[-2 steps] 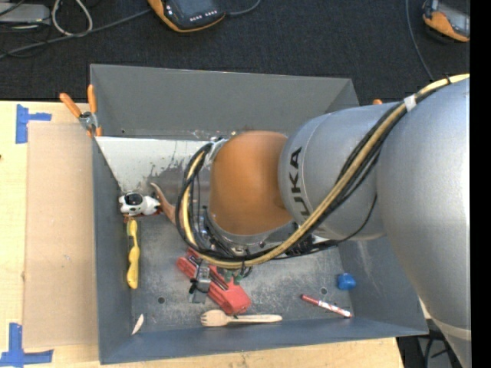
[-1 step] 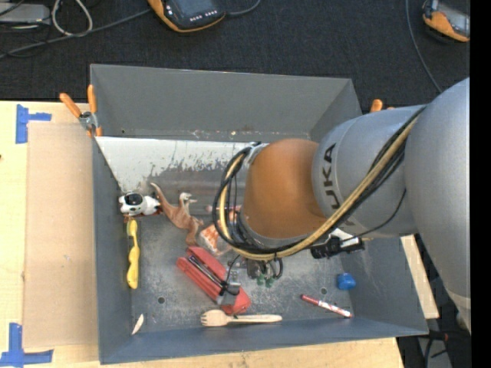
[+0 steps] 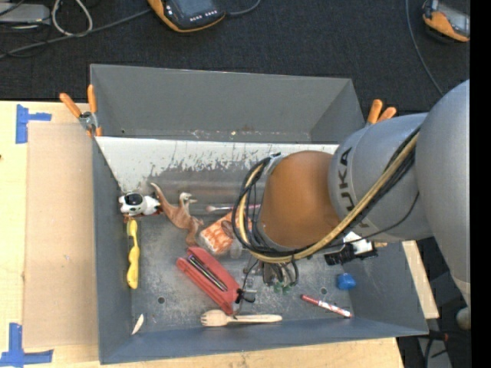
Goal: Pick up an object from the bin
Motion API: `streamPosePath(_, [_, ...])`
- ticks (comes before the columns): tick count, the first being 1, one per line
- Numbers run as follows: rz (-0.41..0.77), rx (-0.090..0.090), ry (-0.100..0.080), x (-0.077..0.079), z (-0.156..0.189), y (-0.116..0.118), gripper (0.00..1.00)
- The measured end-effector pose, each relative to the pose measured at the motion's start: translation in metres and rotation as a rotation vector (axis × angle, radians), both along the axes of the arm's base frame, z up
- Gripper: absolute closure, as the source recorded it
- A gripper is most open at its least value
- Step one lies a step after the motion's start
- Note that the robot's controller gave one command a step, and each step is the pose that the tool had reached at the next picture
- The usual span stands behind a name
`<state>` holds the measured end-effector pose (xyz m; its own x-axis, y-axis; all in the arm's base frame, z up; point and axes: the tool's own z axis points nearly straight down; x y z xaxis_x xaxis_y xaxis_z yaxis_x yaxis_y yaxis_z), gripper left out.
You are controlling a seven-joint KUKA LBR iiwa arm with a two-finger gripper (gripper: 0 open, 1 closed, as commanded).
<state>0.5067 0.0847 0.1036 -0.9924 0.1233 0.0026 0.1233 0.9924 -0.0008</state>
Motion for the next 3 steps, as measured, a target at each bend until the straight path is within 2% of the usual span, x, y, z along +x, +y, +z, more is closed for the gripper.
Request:
streamPosePath(1, [-0.18, -0.001, 0.005, -0.007, -0.016, 0.007, 0.0])
streamPosePath(2, [-0.043, 0.001, 0.005, -0.032, -0.017, 0.052, 1.0])
streamPosePath(3, [-0.044, 0.001, 0.005, -0.032, -0.017, 0.052, 1.0])
